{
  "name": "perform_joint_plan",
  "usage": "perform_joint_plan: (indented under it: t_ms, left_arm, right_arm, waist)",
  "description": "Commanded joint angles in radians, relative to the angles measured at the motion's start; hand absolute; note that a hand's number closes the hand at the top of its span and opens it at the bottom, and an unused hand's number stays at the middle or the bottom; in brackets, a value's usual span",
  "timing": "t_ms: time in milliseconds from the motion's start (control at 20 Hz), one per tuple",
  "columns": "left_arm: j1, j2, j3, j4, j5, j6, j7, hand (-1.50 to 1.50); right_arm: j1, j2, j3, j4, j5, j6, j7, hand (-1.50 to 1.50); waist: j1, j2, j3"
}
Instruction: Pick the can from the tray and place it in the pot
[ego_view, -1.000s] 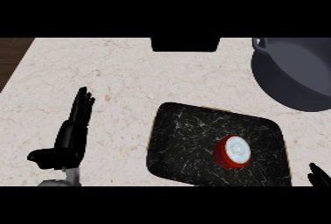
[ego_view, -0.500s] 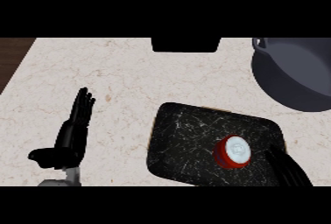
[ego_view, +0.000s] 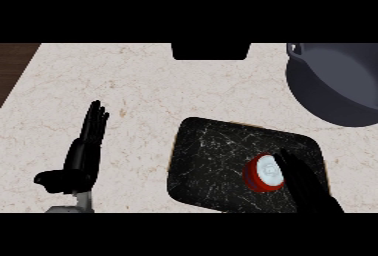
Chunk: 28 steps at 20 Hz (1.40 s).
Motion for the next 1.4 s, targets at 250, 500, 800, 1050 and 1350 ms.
perform_joint_plan:
  t_ms: [250,500,800,1050,1350]
  left_arm:
    - [-0.036,0.001,0.04,0.013,-0.019,-0.014,0.036,0.0]
    - [-0.018,-0.027,0.047,0.025,-0.011,-0.029,-0.001,0.0]
    - [-0.009,-0.045,0.018,0.033,-0.048,-0.016,-0.006,0.0]
    - [-0.002,-0.06,0.021,0.015,-0.056,-0.013,-0.002,0.0]
    - [0.073,-0.04,0.018,-0.095,-0.046,-0.054,0.031,0.0]
  right_arm:
    - [-0.009,-0.002,-0.077,0.148,-0.023,-0.072,-0.107,-1.5]
    - [-0.09,0.056,-0.069,0.27,0.016,-0.104,-0.106,-1.5]
    - [-0.23,0.076,-0.068,0.334,0.111,-0.155,-0.124,1.5]
    - [-0.111,0.072,-0.039,0.292,0.145,-0.27,-0.181,1.5]
    - [-0.163,0.105,-0.051,0.288,0.161,-0.272,-0.177,1.5]
  waist:
    - [-0.004,0.0,0.0]
    - [-0.003,0.0,0.0]
    - [0.0,0.001,0.0]
    - [-0.004,-0.001,0.0]
    - [-0.001,-0.001,0.0]
